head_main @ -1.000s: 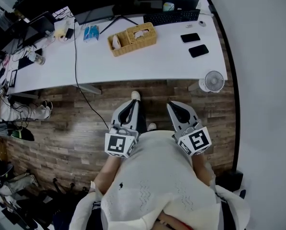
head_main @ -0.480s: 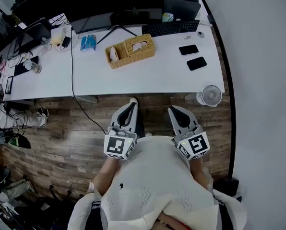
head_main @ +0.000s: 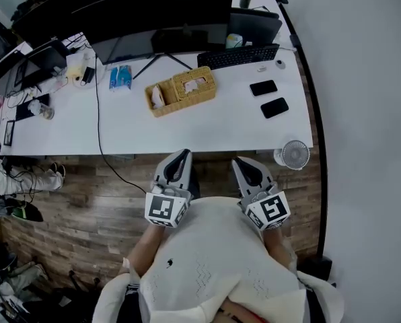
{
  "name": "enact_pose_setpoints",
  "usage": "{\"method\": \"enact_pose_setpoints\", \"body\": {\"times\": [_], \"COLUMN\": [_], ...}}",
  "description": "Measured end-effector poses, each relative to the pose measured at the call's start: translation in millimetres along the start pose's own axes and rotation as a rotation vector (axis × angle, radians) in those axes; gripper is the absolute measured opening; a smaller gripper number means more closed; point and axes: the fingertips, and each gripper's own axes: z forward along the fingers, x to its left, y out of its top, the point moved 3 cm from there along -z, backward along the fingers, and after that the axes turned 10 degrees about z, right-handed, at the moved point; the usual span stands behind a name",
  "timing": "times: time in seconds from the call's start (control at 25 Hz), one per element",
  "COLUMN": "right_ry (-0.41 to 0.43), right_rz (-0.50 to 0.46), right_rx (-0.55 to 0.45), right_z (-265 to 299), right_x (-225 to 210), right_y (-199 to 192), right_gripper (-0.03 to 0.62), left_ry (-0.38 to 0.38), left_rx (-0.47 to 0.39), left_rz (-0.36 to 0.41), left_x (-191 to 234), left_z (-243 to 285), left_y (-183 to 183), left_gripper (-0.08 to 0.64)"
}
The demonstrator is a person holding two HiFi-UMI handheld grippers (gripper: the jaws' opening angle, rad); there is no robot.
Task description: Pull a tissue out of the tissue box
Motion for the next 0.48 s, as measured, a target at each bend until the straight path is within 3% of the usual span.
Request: {"method": "enact_pose_setpoints", "body": {"times": [0.48], "right_ry": [-0.034], "right_rz": [0.011], "right_rx": [0.001], "right_z": [72.5], "right_x": [-24.1], "right_y": [30.6], "right_gripper": [0.002], "left_ry": [-0.040], "left_rx": [0.000], "left_rz": [0.011], "left_x": [61.9], "left_z": [54.9], "left_y": [10.6], "left_gripper": [0.017]}}
